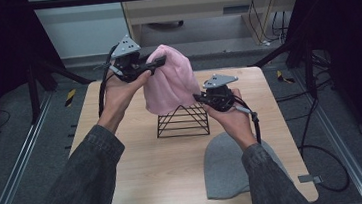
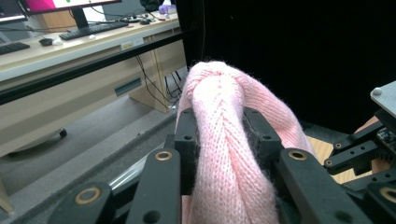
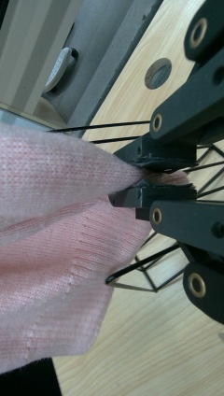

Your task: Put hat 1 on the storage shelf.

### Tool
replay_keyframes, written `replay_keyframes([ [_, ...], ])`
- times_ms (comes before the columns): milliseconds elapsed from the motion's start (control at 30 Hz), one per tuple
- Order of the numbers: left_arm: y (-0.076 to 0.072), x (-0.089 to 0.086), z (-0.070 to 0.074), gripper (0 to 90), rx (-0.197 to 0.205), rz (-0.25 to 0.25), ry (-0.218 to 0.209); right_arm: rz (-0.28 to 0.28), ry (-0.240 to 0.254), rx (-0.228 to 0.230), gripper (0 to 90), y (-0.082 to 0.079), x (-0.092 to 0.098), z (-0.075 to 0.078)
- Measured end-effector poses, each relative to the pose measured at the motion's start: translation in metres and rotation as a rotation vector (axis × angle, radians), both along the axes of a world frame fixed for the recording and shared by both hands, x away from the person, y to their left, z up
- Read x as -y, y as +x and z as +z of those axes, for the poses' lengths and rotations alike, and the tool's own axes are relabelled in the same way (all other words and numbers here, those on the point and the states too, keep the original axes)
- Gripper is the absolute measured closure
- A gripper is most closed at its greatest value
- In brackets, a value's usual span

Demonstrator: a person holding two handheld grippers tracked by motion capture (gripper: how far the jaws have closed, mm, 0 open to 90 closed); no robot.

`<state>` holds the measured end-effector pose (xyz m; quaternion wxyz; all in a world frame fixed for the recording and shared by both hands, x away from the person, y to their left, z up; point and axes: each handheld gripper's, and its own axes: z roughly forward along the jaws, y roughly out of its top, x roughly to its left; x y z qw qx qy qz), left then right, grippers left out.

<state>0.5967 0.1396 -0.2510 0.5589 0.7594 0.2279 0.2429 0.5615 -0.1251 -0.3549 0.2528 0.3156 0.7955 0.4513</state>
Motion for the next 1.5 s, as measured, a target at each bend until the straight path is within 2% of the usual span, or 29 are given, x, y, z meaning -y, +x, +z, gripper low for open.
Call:
replay_keyframes([
  [200,-0.007,0.002,-0.004,67.6,-0.011,0.004,0.011,0.003,0.007,-0.012,82.0,-0.006,0.005,-0.005],
  [433,-0.013,0.008,-0.013,67.2,-0.030,-0.007,0.009,0.002,-0.014,-0.017,82.2,-0.013,0.010,-0.011],
  [667,-0.015,0.023,-0.021,67.6,-0.043,-0.034,0.044,-0.012,-0.031,-0.042,82.5,-0.013,0.016,-0.026],
  [767,-0.017,0.028,-0.025,67.7,-0.033,-0.037,0.077,-0.021,-0.030,-0.054,82.4,-0.013,0.019,-0.032],
  [1033,-0.013,0.031,-0.041,67.2,-0.052,-0.033,0.094,-0.030,-0.047,-0.083,82.3,-0.010,0.021,-0.046],
  [1267,-0.014,0.036,-0.051,66.2,-0.063,-0.043,0.148,-0.045,-0.063,-0.126,82.0,-0.007,0.023,-0.060],
  [1500,-0.014,0.035,-0.065,68.6,-0.105,-0.047,0.150,-0.048,-0.088,-0.152,80.8,-0.008,0.024,-0.069],
])
